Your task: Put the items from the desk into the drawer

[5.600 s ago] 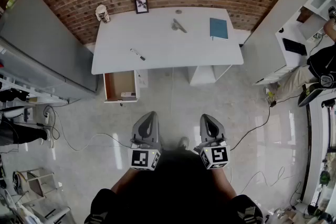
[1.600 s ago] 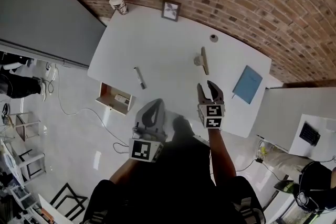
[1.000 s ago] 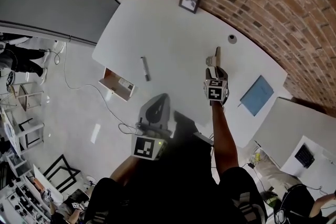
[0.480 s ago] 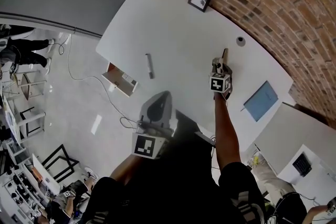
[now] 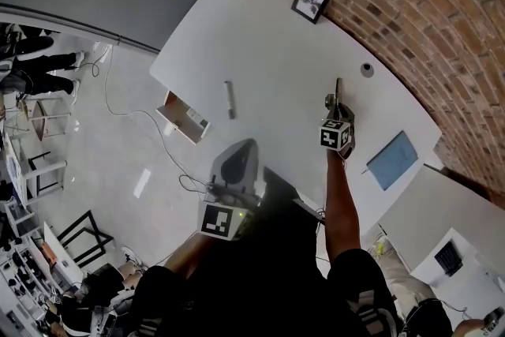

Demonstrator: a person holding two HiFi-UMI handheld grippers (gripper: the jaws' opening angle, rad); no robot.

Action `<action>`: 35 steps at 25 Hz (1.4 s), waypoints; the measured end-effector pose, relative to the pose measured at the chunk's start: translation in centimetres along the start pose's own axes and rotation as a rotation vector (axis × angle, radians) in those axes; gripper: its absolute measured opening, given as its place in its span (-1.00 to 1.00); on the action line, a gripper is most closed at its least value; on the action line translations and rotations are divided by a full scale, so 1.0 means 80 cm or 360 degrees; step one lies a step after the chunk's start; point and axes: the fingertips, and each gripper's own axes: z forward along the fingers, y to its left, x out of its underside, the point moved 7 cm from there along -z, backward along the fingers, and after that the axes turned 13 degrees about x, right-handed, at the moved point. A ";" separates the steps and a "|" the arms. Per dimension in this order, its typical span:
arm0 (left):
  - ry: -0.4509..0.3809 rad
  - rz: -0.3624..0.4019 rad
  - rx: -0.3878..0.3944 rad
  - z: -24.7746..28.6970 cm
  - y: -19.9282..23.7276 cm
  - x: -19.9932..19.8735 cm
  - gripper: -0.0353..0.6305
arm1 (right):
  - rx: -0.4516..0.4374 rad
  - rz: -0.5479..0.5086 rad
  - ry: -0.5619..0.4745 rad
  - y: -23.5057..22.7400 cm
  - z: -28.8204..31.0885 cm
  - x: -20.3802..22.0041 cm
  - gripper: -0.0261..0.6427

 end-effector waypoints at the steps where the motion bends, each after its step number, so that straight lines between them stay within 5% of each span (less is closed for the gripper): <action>1: 0.0002 0.0000 -0.0008 -0.002 0.000 0.000 -0.90 | 0.0004 -0.0006 -0.0006 -0.003 -0.003 0.001 -0.88; 18: -0.0101 -0.0066 -0.0329 -0.116 0.048 0.003 -0.90 | -0.0281 0.0033 -0.0221 0.028 -0.122 -0.033 -0.90; 31: -0.0266 -0.0110 -0.0558 -0.283 0.154 0.005 -0.90 | -0.0641 -0.0151 -0.0487 0.225 -0.276 -0.123 -0.90; 35: -0.0257 0.0019 -0.0642 -0.339 0.182 0.007 -0.90 | -0.0725 -0.0247 -0.0559 0.297 -0.323 -0.141 -0.90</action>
